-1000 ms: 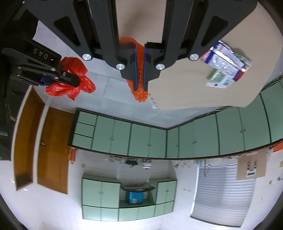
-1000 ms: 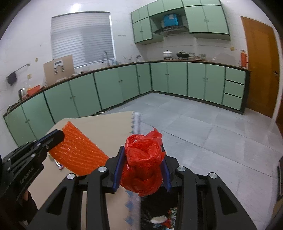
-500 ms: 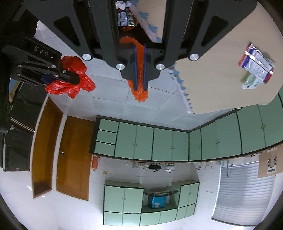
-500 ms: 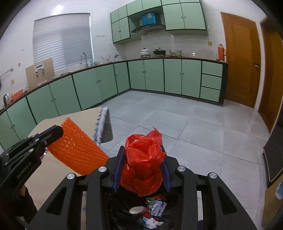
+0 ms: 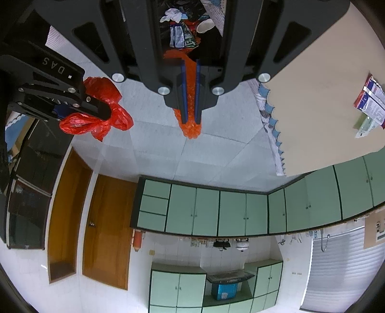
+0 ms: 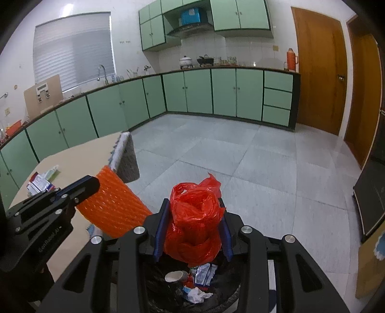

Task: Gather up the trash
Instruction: 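Open the right tool over the bin while the left tool releases the orange net into it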

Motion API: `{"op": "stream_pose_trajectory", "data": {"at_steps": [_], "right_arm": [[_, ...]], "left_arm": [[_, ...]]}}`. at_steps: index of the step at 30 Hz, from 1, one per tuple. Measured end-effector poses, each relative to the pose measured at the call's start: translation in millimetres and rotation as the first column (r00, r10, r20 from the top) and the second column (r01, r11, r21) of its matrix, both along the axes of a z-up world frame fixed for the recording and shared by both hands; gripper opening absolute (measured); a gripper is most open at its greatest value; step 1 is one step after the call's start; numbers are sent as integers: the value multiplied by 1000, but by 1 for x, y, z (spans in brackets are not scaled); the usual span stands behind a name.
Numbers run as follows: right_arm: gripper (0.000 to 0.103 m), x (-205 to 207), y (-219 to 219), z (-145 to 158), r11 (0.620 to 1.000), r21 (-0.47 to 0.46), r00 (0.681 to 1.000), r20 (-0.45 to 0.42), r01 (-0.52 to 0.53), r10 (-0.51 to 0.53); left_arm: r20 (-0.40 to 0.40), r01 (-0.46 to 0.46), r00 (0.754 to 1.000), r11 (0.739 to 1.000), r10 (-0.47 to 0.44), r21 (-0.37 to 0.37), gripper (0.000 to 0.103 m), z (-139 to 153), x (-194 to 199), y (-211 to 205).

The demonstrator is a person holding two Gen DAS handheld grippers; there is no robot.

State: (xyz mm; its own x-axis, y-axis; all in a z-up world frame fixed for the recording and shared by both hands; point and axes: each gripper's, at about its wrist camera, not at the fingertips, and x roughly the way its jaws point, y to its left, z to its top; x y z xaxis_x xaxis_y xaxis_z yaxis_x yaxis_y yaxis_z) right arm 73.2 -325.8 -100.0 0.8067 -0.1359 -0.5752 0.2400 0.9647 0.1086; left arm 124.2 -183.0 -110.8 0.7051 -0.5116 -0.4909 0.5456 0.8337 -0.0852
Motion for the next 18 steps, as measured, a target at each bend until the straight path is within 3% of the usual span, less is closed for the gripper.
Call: {"op": "stream_pose_trajectory", "data": {"at_steps": [18], "right_arm": [[39,28,-11,-53,999,50,992,-121,-18,24]], "left_arm": [[-104,-2,995,998,8,63,8,-33,23,-10]]}}
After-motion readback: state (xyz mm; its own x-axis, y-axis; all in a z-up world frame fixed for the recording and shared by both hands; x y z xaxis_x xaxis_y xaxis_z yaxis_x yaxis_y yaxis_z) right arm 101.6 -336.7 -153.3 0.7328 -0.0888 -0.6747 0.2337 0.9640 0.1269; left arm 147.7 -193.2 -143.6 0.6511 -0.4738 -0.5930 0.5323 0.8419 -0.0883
